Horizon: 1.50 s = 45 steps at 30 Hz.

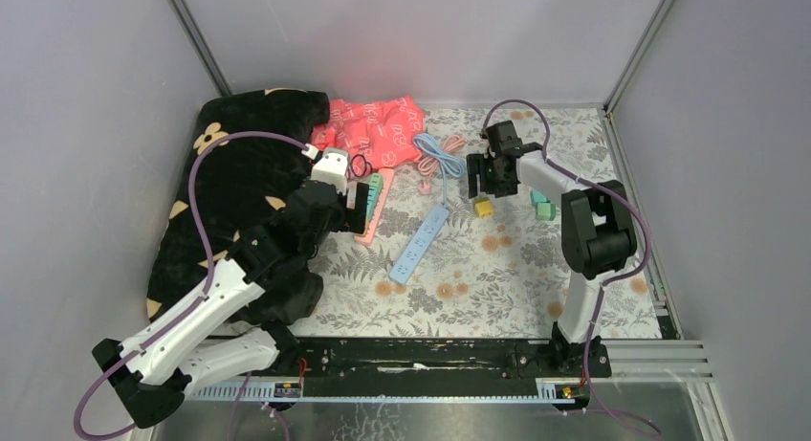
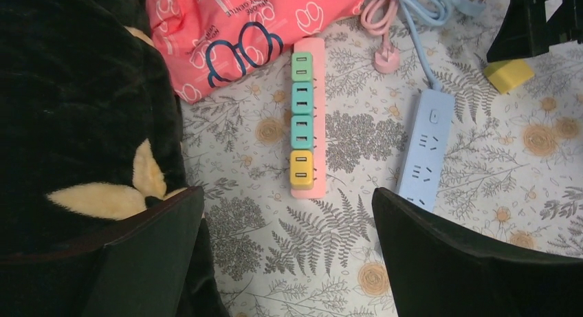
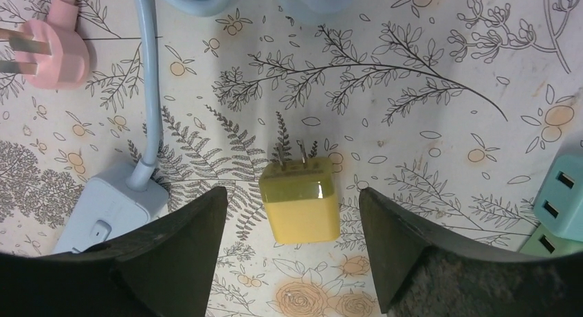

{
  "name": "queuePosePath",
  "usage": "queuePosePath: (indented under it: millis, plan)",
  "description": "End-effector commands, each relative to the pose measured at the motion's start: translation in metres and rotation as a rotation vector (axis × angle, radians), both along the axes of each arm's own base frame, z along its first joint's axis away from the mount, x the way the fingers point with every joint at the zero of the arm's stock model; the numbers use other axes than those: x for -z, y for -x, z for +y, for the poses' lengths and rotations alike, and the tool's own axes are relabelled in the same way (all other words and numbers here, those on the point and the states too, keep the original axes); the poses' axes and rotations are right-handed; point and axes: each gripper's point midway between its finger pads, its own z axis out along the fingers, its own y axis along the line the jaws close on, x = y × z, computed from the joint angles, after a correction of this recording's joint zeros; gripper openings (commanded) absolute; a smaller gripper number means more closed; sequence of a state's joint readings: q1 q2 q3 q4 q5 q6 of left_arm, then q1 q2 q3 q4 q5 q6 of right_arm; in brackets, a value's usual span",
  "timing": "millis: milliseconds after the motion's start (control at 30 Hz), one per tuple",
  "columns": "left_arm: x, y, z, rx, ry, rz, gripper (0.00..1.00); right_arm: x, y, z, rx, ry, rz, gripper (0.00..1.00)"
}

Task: Insert the plug
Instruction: Pick up the plug from the center of the board.

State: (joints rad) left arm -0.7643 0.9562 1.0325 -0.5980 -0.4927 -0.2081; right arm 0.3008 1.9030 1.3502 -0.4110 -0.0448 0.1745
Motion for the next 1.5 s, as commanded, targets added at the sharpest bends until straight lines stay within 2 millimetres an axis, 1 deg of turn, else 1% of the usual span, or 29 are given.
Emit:
queuePosePath:
  millis: [0, 167, 300, 400, 500, 667, 733, 833, 1000, 1200, 1267, 1367, 1467]
  plan:
    - [-0.017, -0.012, 0.007, -0.049, 0.029, -0.093, 1.00, -0.005, -0.003, -0.001, -0.021, 0.057, 0.031, 0.76]
    - [-0.015, -0.013, 0.010, -0.060, 0.035, -0.091, 1.00, 0.000, -0.003, 0.004, -0.053, 0.078, 0.066, 0.73]
    - [-0.011, -0.016, 0.010, -0.069, 0.028, -0.081, 1.00, 0.013, -0.001, 0.010, -0.073, 0.096, 0.106, 0.71]
    - [-0.010, -0.017, 0.011, -0.079, 0.032, -0.075, 1.00, 0.021, 0.000, 0.010, -0.092, 0.137, 0.132, 0.70]
    - [-0.011, -0.017, 0.012, -0.083, 0.047, -0.079, 1.00, 0.023, -0.001, 0.012, -0.102, 0.153, 0.141, 0.68]
    - [-0.012, -0.023, 0.015, -0.130, 0.073, -0.084, 1.00, 0.028, 0.003, 0.008, -0.099, 0.173, 0.153, 0.65]
    - [-0.009, -0.025, 0.013, -0.127, 0.074, -0.070, 1.00, 0.031, 0.005, 0.006, -0.097, 0.189, 0.158, 0.61]
    - [-0.004, -0.025, 0.009, -0.090, 0.066, -0.042, 1.00, 0.033, 0.008, 0.005, -0.087, 0.190, 0.160, 0.53]
    - [0.001, -0.022, 0.001, -0.019, 0.083, -0.021, 1.00, 0.025, 0.011, 0.013, -0.050, 0.115, 0.125, 0.50]
    - [0.004, -0.019, -0.008, 0.036, 0.105, -0.012, 1.00, 0.011, 0.018, 0.029, 0.037, -0.033, 0.060, 0.46]
    - [0.004, -0.019, -0.009, 0.040, 0.112, -0.012, 1.00, 0.004, 0.020, 0.034, 0.070, -0.088, 0.031, 0.46]
    - [0.006, -0.019, -0.011, 0.056, 0.114, -0.013, 1.00, -0.007, 0.024, 0.040, 0.120, -0.170, -0.009, 0.43]
    - [0.007, -0.020, -0.013, 0.059, 0.112, -0.002, 1.00, -0.023, 0.026, 0.047, 0.162, -0.266, -0.058, 0.41]
